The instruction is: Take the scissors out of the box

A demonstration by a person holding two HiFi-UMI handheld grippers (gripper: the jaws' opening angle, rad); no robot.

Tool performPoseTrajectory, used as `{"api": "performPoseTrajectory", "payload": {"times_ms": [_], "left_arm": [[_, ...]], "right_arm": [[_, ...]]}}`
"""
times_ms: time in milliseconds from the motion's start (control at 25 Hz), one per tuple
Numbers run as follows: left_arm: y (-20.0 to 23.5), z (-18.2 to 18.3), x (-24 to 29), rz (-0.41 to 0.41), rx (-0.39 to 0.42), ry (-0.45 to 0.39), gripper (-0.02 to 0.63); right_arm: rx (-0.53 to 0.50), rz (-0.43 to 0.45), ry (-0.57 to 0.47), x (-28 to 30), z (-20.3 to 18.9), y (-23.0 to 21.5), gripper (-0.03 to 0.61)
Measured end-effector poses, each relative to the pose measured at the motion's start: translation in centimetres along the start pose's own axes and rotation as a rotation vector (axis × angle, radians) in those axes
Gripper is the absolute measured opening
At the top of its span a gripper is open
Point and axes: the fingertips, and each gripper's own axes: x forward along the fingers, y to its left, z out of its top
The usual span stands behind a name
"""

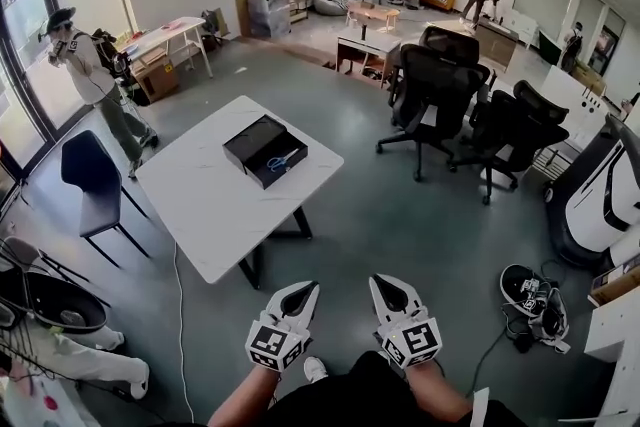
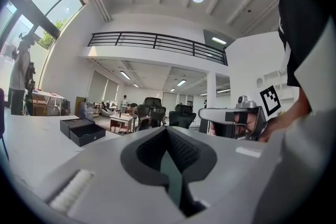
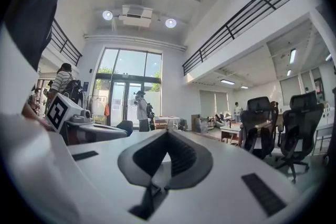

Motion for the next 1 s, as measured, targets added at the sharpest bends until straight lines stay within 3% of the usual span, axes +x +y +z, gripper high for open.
{"api": "performPoseTrajectory", "payload": {"times_ms": [440,1000], "left_arm": [[0.7,0.7,4.8,0.03,0.048,0.002,0.009],[1.7,3.2,16.6,0.14,0.057,-0.005,0.009]], "right_arm": [[0.002,0.034,-0.027,3.4,0.3,-4.0,0.006],[-0.025,0.166,-0.05,7.7,1.9,-14.7,0.006]]}}
